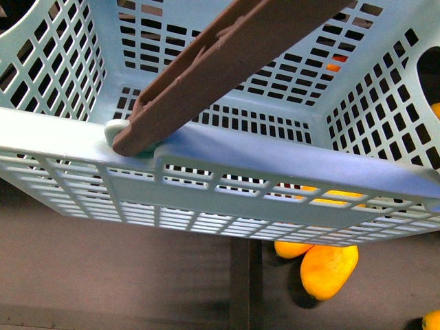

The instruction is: Pick lemon and mango into basket

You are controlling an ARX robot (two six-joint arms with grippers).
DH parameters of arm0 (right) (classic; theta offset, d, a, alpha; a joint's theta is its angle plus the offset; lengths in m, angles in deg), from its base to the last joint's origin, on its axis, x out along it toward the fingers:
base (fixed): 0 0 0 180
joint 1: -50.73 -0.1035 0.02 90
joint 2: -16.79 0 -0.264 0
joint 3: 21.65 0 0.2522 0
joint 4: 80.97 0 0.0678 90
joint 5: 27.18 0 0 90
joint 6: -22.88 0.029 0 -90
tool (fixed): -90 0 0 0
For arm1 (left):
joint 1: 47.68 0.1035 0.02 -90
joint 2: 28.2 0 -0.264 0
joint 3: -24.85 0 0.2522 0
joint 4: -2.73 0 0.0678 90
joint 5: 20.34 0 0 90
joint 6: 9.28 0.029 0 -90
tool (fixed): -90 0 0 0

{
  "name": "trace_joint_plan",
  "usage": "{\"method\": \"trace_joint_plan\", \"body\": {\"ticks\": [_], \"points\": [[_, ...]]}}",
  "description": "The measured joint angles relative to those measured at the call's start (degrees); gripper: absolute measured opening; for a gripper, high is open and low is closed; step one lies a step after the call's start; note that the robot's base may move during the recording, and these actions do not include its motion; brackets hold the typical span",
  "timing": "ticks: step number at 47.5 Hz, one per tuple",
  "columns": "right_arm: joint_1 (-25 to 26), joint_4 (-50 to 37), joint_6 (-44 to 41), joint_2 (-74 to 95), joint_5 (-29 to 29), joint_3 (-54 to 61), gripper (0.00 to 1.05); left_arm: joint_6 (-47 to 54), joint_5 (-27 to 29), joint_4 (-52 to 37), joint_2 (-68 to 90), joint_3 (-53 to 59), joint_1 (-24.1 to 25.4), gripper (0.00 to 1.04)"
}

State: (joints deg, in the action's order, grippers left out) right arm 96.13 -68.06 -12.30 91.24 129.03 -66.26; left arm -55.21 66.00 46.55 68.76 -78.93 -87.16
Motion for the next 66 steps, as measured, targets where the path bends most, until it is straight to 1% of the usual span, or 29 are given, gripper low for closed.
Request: {"method": "trace_joint_plan", "body": {"ticks": [3,4,5,9,13,15,17,20,21,22,23,28,35,39,41,46,49,52,55,57,58,60,62,65,66], "points": [[-4.7,-7.2,8.1,-4.8,-1.9,3.4,0.58,0.0,0.0,0.0,0.0,0.0,0.0,0.08],[-7.2,-10.7,12.2,-6.8,-3.0,4.8,0.58,0.0,0.0,0.0,0.0,0.0,0.0,0.08],[-8.9,-12.8,14.2,-7.9,-3.8,5.5,0.58,0.0,0.0,0.0,0.0,0.0,0.0,0.08],[-17.8,-22.2,27.5,-12.3,-8.5,7.5,0.58,0.0,0.0,0.0,0.0,0.0,0.0,0.08],[-26.5,-29.2,37.0,-13.4,-14.1,7.6,0.58,0.0,0.0,0.0,0.0,0.0,0.0,0.08],[-30.7,-31.0,40.3,-13.0,-17.9,7.4,0.58,0.0,0.0,0.0,0.0,0.0,0.0,0.08],[-33.8,-31.9,41.9,-12.1,-20.5,7.0,0.58,0.0,0.0,0.0,0.0,0.0,0.0,0.08],[-39.6,-33.2,43.7,-9.3,-26.1,6.0,0.58,0.0,0.0,0.0,0.0,0.0,0.0,0.08],[-49.8,-36.0,45.7,-3.1,-34.0,4.2,0.58,0.0,0.0,0.0,0.0,0.0,0.0,0.08],[-50.4,-36.2,45.9,-2.7,-34.5,3.9,0.58,0.0,0.0,0.0,0.0,0.0,0.0,0.08],[-52.5,-36.2,45.9,-0.9,-37.6,2.7,0.58,0.0,0.0,0.0,0.0,0.0,0.0,0.08],[-53.8,-36.4,46.0,1.3,-41.3,1.8,0.59,0.0,0.0,0.0,0.0,0.0,0.0,0.08],[-53.8,-36.9,46.8,1.6,-42.4,1.8,0.86,0.0,0.0,0.0,0.0,0.0,0.0,0.08],[-53.3,-36.1,46.8,1.0,-42.8,1.8,0.96,0.1,-0.1,0.0,0.0,0.0,0.0,0.08],[-52.8,-35.5,46.7,0.5,-43.1,2.0,0.97,0.0,-0.4,0.0,0.0,0.0,0.0,0.08],[-50.1,-32.6,46.2,-2.5,-44.3,3.3,0.96,0.1,0.0,0.1,0.0,0.0,-0.1,0.07],[-46.2,-28.9,45.5,-7.8,-46.4,5.4,0.96,0.1,0.5,0.1,0.0,0.0,0.0,0.07],[-42.4,-25.1,44.7,-13.2,-47.2,7.1,0.96,0.3,0.6,0.1,0.0,0.0,0.1,0.07],[-40.5,-24.6,44.3,-15.5,-47.9,7.7,0.96,0.3,0.5,0.1,0.0,0.0,0.1,0.07],[-42.3,-30.0,42.2,-15.6,-54.9,9.5,0.90,0.2,0.4,0.1,0.0,0.0,0.1,0.07],[-43.5,-34.0,40.3,-15.7,-59.0,11.2,0.85,0.2,0.4,0.1,0.0,0.0,0.1,0.07],[-44.7,-38.5,38.6,-16.4,-63.4,13.9,0.76,0.3,0.1,0.1,0.0,0.0,-0.1,0.07],[-45.0,-39.8,37.4,-17.8,-65.4,15.8,0.67,0.2,-0.2,0.1,0.2,0.0,-0.1,0.07],[-45.0,-40.0,36.8,-19.8,-66.0,17.7,0.57,-0.1,-0.4,0.1,0.2,0.0,0.0,0.07],[-45.0,-40.0,36.7,-20.2,-66.0,17.9,0.55,-0.2,-0.4,0.1,0.2,0.0,0.0,0.07]]}}
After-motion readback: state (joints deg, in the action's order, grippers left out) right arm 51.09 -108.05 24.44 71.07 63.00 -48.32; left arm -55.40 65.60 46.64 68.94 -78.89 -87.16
